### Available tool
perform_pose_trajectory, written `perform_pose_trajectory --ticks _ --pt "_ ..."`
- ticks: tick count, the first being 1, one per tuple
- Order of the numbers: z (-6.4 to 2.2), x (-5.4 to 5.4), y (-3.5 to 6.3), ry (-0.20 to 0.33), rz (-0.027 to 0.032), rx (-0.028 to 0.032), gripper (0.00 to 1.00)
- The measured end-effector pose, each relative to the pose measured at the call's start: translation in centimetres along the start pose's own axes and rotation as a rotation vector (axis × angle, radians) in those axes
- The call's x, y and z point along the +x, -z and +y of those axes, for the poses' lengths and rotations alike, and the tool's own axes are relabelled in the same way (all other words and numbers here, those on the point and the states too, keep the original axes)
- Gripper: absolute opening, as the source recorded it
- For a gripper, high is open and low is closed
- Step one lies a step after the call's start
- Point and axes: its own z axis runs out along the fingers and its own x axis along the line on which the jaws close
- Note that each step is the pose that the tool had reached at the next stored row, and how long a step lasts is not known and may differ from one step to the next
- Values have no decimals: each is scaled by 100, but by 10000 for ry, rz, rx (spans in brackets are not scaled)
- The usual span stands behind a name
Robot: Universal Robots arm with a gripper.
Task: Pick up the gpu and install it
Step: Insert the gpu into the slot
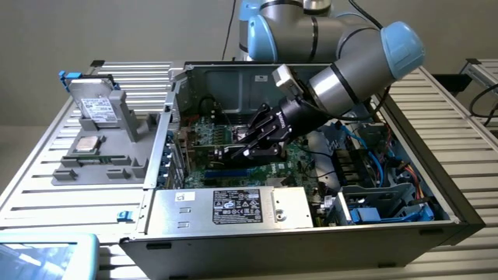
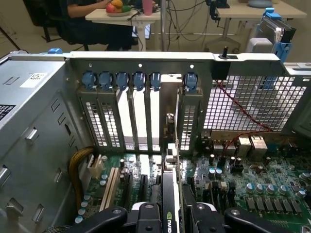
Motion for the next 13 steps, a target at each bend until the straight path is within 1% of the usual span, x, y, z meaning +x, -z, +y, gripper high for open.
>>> perform_pose_trajectory --ticks 2,3,6,7,9,11,12,13 --pt "-4 -2 -30 -1 -3 -6 28" --pt "1 -3 -47 -12 -15 -6 28" --pt "0 -8 -70 -78 -91 -9 28" --pt "-3 -10 -78 -87 -106 -13 28" --pt "-3 -10 -80 -90 -106 -48 28" --pt "-11 -11 -87 -83 -109 -146 28" --pt "-16 -11 -92 -84 -109 -164 28" --pt "-22 -11 -97 -84 -111 -168 28"
